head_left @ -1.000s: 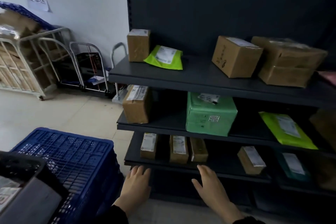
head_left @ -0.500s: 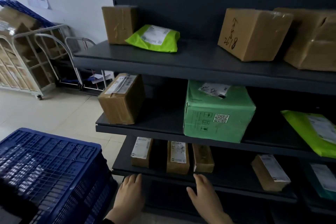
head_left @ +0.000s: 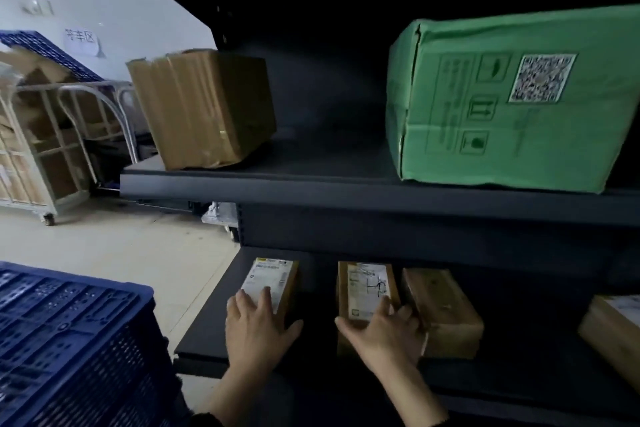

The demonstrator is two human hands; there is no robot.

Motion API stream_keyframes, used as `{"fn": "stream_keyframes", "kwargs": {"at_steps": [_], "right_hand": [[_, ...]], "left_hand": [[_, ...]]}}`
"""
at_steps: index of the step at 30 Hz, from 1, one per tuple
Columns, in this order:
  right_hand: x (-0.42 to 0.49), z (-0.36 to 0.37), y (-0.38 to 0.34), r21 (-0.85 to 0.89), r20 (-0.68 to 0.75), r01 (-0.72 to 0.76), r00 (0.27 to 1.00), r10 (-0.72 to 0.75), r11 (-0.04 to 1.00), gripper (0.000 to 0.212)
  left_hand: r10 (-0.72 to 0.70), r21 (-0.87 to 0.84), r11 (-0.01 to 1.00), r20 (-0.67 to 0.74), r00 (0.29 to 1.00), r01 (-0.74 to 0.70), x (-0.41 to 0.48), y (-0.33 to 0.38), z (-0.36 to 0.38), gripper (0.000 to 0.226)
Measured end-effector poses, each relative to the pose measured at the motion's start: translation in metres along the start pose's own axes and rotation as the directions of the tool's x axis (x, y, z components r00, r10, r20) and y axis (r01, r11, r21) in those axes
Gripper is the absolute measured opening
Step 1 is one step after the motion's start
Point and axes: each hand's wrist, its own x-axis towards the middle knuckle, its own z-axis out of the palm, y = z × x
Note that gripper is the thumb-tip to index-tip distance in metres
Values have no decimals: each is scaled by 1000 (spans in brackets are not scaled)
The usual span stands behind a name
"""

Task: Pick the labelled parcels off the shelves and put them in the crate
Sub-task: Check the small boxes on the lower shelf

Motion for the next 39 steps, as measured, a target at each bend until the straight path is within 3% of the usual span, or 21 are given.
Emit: {"fn": "stream_keyframes", "kwargs": {"at_steps": [5, 10, 13, 17, 20, 25, 28, 30, 34, 39], "right_hand": [[-14, 16, 11, 130, -248, 137, 963, -102, 982, 94], [-31, 43, 33, 371, -419, 312, 897, -142, 875, 98], [-35, 50, 37, 372, -498, 361, 855, -145, 855, 96], [-32, 44, 27, 351, -442, 344, 881, -170, 871, 94], [-23, 34, 10, 286, -335, 274, 927, -172, 918, 92], [-14, 21, 8, 190, -209, 263, 952, -223, 946, 89], [-8, 7, 33, 190, -273, 278, 936, -222, 942, 76], [7, -5, 57, 153, -333, 193, 933, -133, 969, 71], [30, -14, 94, 2, -275, -7, 961, 7, 1000, 72], [29, -23, 120, 189, -266, -25, 961, 76, 982, 69]], "left_hand": [[-83, -321, 946, -108, 991, 45, 3, -15, 18, 61], [-30, -502, 855, -302, 953, -132, -24, -18, 42, 64], [-47, -534, 834, -315, 948, -136, -36, -16, 49, 64], [-66, -493, 863, -331, 941, -113, -33, -17, 45, 66], [-93, -429, 903, -254, 963, -26, -22, -17, 36, 64], [-44, -224, 974, -237, 971, -10, -14, -5, 27, 70], [70, -215, 968, -251, 965, -126, -22, 18, 28, 68], [199, -216, 940, -277, 940, -262, -30, 36, 33, 60], [451, -59, 869, -314, 835, -492, -46, 58, 54, 49], [550, -40, 804, -331, 767, -593, -62, 72, 65, 49]]}}
